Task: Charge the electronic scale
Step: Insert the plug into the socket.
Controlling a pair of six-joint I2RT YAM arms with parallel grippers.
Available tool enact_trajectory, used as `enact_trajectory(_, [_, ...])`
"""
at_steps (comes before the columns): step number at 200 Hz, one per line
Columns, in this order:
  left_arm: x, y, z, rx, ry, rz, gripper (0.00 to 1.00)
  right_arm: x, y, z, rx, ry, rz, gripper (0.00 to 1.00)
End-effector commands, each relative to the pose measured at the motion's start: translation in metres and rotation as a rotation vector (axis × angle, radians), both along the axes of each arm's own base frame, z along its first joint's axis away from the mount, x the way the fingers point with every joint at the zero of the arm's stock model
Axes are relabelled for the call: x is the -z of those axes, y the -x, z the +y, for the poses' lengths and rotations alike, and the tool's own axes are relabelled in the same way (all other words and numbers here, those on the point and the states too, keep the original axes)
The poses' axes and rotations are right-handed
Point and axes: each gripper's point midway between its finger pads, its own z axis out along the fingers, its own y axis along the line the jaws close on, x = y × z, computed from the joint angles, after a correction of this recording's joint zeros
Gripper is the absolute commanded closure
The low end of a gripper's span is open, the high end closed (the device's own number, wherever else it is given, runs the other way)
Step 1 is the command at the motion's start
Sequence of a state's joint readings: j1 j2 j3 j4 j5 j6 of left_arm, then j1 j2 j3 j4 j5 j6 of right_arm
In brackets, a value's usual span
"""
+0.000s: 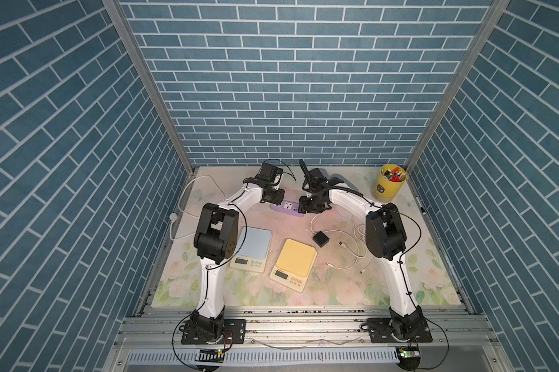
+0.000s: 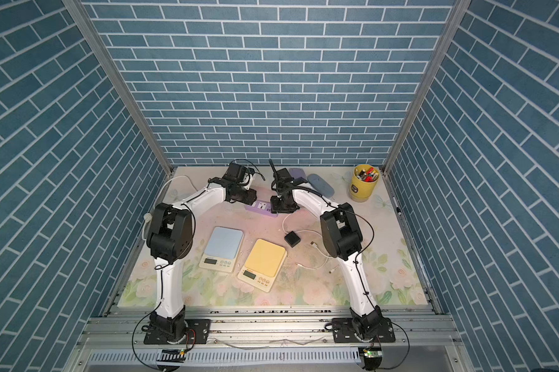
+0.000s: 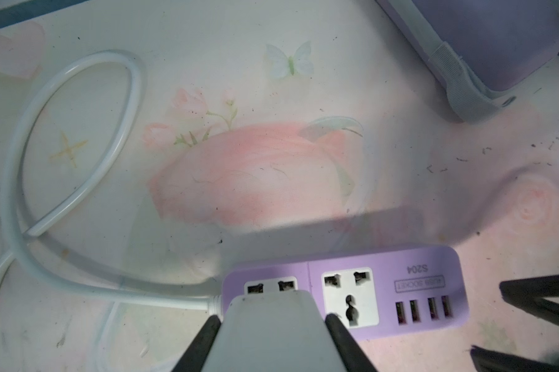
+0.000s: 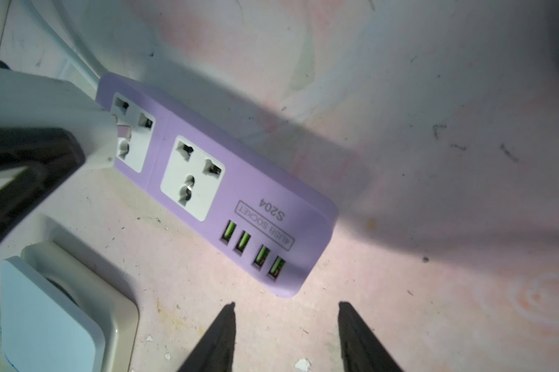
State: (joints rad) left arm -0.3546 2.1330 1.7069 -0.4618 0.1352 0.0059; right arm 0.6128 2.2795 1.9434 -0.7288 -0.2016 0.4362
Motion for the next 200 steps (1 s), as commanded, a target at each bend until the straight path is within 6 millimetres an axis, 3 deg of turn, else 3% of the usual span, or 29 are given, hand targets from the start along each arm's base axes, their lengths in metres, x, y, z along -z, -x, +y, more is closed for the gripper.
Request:
enact_trajectory(1, [0.0,-0.002,-0.001,-0.006,-0.004,0.009,1.0,-0.003,0.004,-0.004,-0.018,0.021,-0.01,0.47])
enact_trajectory(99, [0.032,-0.001,-0.006,-0.013,-0.027,0.066,1.0,0.012,0.009,0.0,-0.055,0.023,0.022,0.48])
enact_trajectory(136, [0.055,0.018,-0.005,-0.039,-0.114,0.126,1.0,0.009,0.007,-0.001,-0.065,0.028,0.009,0.48])
enact_trajectory(162, [0.069,0.03,0.007,-0.101,-0.165,0.153,1.0,0.001,0.003,-0.001,-0.08,0.041,-0.017,0.47])
enact_trajectory(179, [0.072,0.032,0.013,-0.125,-0.193,0.152,0.9,-0.009,-0.001,-0.003,-0.091,0.051,-0.045,0.46])
enact_trajectory(200, [0.066,0.031,0.018,-0.125,-0.217,0.138,0.66,-0.035,-0.006,-0.008,-0.101,0.069,-0.118,0.44])
